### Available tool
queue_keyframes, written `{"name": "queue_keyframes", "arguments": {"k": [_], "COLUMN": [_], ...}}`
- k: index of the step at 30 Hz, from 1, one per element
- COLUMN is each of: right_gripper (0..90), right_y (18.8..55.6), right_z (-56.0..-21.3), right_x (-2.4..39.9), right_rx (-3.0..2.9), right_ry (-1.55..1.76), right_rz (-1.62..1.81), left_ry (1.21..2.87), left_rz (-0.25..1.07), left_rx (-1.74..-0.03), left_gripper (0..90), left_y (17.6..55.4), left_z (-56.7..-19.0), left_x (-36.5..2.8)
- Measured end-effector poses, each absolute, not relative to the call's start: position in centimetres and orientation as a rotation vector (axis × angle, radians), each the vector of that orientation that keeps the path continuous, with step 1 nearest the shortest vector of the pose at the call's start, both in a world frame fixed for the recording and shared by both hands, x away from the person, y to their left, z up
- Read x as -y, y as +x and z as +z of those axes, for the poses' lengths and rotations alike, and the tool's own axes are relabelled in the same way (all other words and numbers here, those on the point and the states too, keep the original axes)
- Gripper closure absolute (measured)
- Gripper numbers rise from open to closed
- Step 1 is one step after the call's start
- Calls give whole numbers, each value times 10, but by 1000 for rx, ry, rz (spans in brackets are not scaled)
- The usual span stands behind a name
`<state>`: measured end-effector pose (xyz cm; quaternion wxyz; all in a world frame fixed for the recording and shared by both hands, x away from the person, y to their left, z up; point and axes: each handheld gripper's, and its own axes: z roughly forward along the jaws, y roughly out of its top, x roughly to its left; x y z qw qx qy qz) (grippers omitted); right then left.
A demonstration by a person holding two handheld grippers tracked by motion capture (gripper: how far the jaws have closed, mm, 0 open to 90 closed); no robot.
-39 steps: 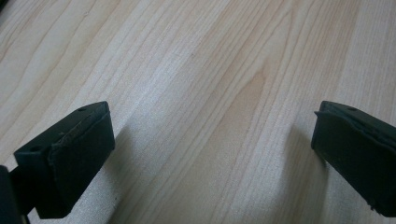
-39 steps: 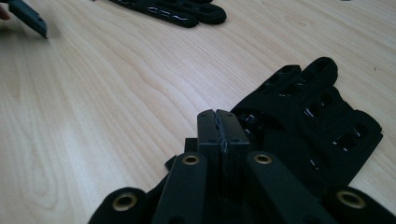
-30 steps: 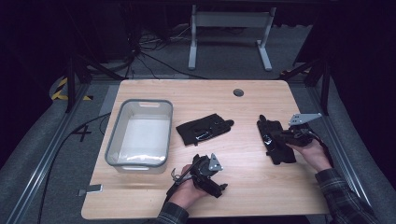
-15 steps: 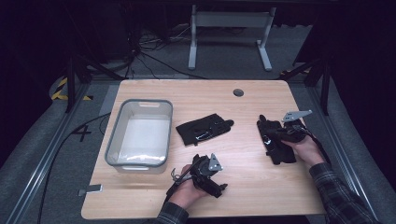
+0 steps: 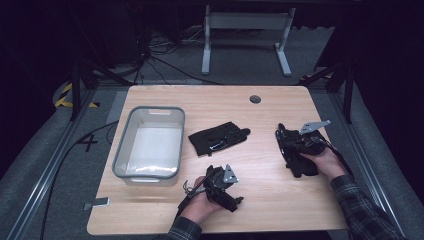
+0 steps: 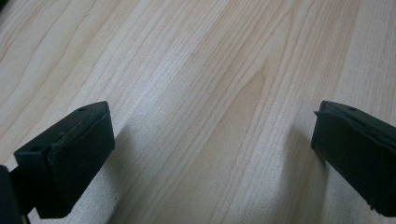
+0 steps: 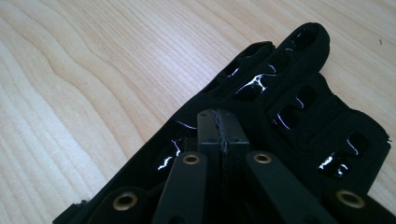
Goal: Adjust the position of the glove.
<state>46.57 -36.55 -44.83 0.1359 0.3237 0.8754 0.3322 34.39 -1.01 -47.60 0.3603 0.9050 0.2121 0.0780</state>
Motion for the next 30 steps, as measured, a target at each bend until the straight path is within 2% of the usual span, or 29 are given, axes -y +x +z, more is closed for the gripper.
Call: {"name": "queue_keyframes", "arguments": {"k": [9, 30], "right_gripper": [900, 900], "right_y": [448, 381], "right_z": [-448, -449], "right_x": [363, 349], "right_rx": [-2564, -2680], "right_ry": [917, 818], "right_rz": [960, 1005], "left_ry": [2333, 2332], "left_rz": [202, 201], "left_rx": [-546, -547], "left_gripper": [0, 0], "left_y": [344, 344], "left_z": [-476, -476], "left_x": [10, 10]}}
